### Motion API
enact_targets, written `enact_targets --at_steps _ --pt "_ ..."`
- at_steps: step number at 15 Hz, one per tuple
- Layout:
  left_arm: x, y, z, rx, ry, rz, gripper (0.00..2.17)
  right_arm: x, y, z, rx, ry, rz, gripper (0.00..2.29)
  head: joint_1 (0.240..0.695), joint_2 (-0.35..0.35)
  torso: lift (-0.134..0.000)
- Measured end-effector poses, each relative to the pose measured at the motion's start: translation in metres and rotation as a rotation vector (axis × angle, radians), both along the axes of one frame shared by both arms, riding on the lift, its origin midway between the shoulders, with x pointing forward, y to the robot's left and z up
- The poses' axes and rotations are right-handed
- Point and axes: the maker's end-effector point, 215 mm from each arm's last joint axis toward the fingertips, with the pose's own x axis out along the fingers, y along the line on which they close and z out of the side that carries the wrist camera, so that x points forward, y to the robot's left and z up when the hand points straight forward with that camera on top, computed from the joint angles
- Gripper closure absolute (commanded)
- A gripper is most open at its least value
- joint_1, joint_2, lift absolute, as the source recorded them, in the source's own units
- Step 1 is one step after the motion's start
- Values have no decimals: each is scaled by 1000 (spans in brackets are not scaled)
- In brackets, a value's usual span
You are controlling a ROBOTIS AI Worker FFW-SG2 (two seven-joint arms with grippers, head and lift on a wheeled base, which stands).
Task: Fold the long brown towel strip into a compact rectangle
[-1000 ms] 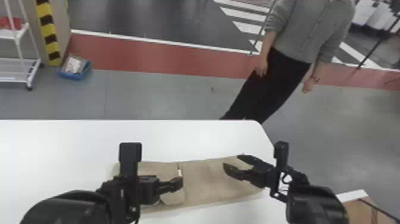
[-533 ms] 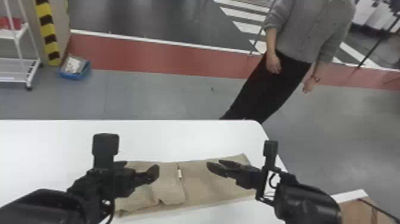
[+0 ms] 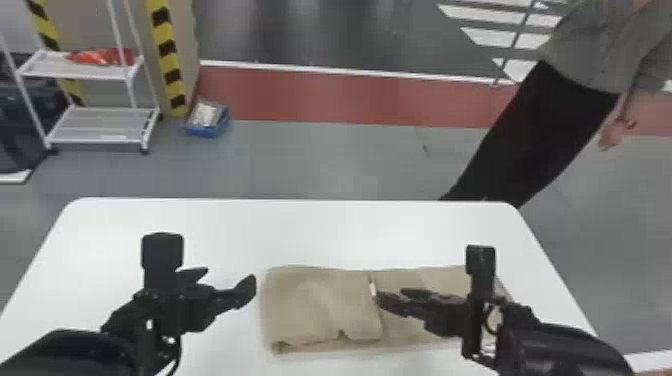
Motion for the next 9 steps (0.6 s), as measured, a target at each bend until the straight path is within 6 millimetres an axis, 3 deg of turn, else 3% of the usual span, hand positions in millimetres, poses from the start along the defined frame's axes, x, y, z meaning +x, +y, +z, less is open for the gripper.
enact_targets --at_steps 4,9 --pt "0 22 0 -17 -15 16 93 -6 24 -13 -56 43 22 380 695 -67 0" --pt "-5 25 0 -41 -27 10 107 -3 36 -22 -119 69 35 380 695 -46 0"
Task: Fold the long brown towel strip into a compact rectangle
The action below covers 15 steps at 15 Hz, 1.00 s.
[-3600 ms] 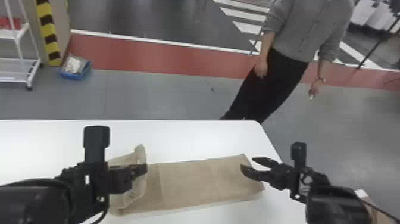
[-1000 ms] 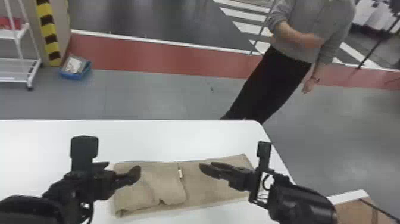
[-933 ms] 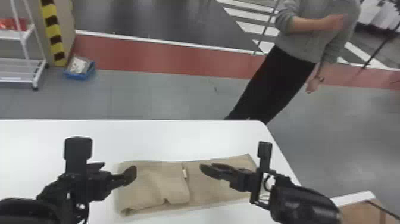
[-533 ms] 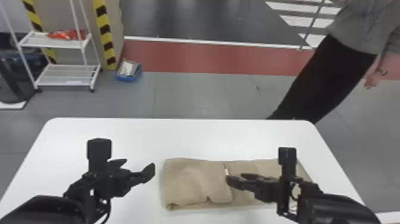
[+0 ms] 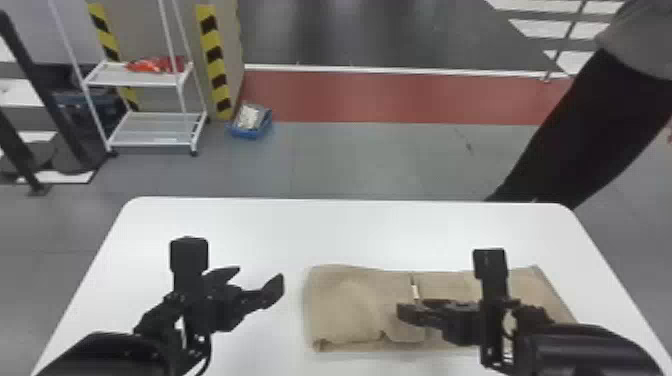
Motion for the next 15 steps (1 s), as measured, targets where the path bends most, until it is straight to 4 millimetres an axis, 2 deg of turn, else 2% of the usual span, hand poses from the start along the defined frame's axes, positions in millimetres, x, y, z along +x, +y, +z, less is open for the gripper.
enact_targets --at_steps 9,15 --pt "-11 -1 -4 -32 13 -10 134 5 -9 -17 -53 29 -26 380 695 -58 0" --pt "-10 3 -4 -33 13 -3 151 9 -7 -20 -48 39 -25 667 695 -50 0"
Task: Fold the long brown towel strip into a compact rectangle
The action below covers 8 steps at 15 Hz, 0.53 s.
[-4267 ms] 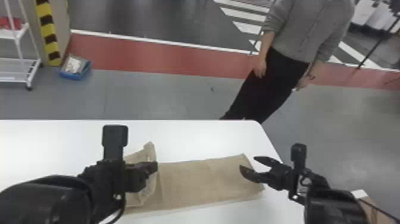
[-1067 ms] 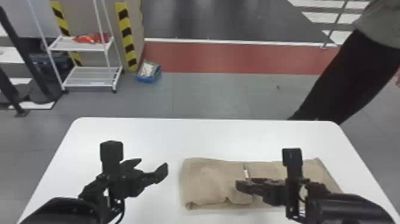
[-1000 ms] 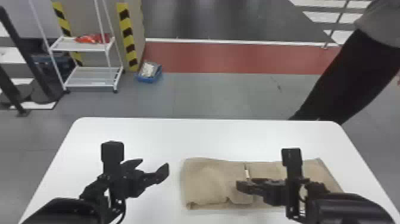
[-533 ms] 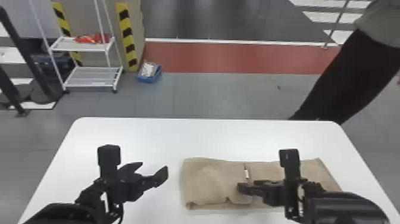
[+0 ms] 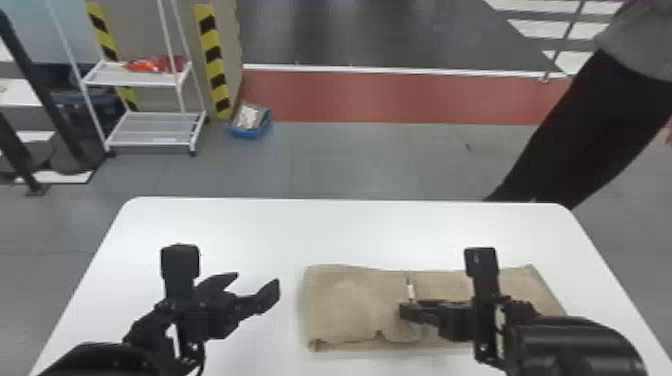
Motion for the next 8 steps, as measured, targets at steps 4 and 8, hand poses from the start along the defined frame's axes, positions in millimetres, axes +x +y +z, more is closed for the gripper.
enact_targets --at_steps 4,8 --pt "1 0 1 0 -2 -1 151 0 3 3 21 0 3 664 695 -46 0" --pt "1 -1 1 -1 -2 -2 154 0 6 6 25 7 -1 664 695 -44 0"
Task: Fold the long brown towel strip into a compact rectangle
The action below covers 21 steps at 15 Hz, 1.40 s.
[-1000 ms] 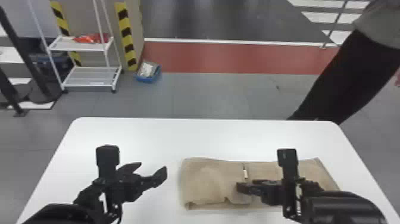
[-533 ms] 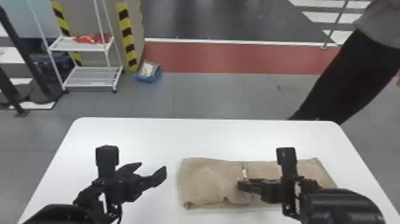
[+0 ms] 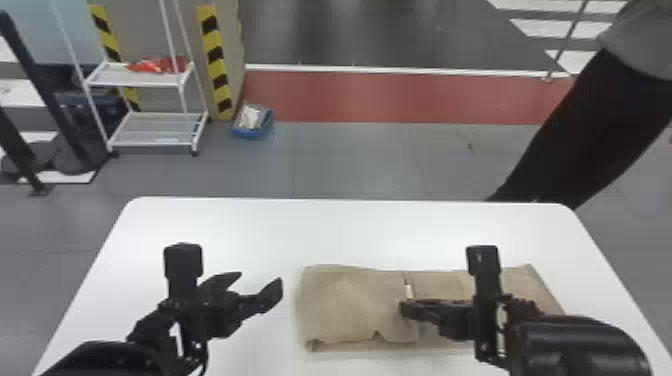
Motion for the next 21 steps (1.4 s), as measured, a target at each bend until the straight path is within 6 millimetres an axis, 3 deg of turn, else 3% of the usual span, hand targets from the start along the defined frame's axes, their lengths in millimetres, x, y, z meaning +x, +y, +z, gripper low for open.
enact_targets --at_steps 1,3,13,17,21 --pt "1 0 1 0 -1 0 154 0 2 1 0 3 1 670 695 -43 0" --pt "1 0 -1 -3 2 -2 157 3 5 3 -6 5 9 1004 695 -40 0" --pt "-1 -1 -1 -13 7 -6 194 -2 8 7 15 19 11 1004 695 -37 0" --pt "1 15 1 -24 12 21 194 -9 7 36 67 10 -8 1004 695 -20 0" --pt "1 32 2 -32 16 47 191 -16 -12 79 123 -4 -56 1004 695 -18 0"
